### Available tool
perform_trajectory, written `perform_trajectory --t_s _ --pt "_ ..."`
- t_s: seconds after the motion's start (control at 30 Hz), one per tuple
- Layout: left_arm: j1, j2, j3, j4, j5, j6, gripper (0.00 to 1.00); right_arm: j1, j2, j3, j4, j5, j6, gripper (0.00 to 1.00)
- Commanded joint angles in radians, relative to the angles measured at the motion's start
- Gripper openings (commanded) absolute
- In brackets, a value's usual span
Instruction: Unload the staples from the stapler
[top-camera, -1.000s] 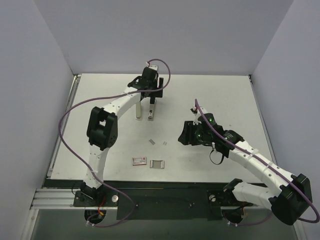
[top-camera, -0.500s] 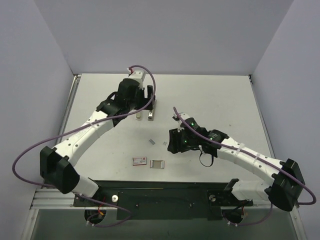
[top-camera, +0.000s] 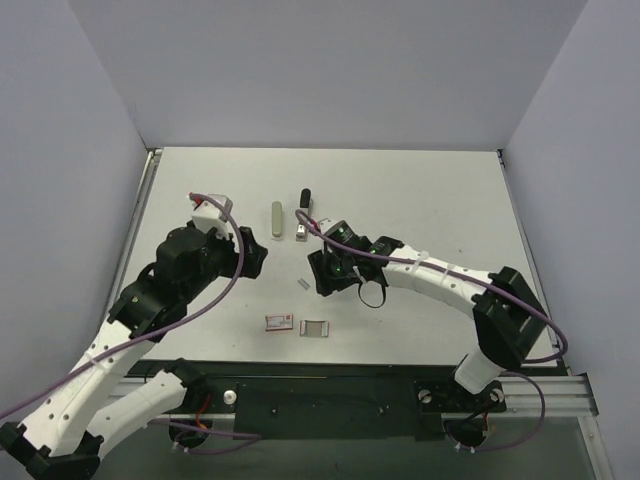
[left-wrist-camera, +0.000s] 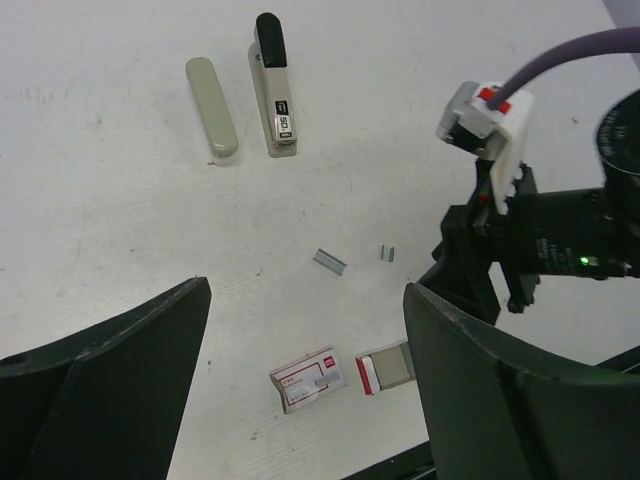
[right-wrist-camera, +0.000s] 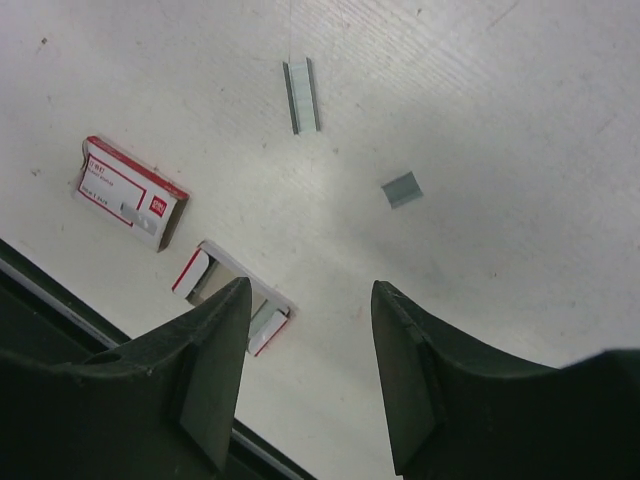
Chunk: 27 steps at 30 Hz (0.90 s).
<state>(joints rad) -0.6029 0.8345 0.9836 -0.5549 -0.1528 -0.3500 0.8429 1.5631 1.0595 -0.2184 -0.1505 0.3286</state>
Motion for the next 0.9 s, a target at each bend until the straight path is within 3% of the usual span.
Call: perform_trajectory --t_s 0.0,0.37,0.87 --pt "0.0 -0.101 -0.036 -0.013 -0.027 0.031 0.89 0.01 0.104 0.105 -0.007 -0.015 -0.108 0.47" --pt "0.003 -0.146 -0.138 0.039 -0.054 0.086 0.89 0.008 0.348 0.304 -0.019 -0.052 -0.18 0.46" --pt "0.048 -0.178 -0.171 0.039 -0.005 0.092 0.89 0.013 0.483 0.401 -0.03 -0.047 -0.155 0.44"
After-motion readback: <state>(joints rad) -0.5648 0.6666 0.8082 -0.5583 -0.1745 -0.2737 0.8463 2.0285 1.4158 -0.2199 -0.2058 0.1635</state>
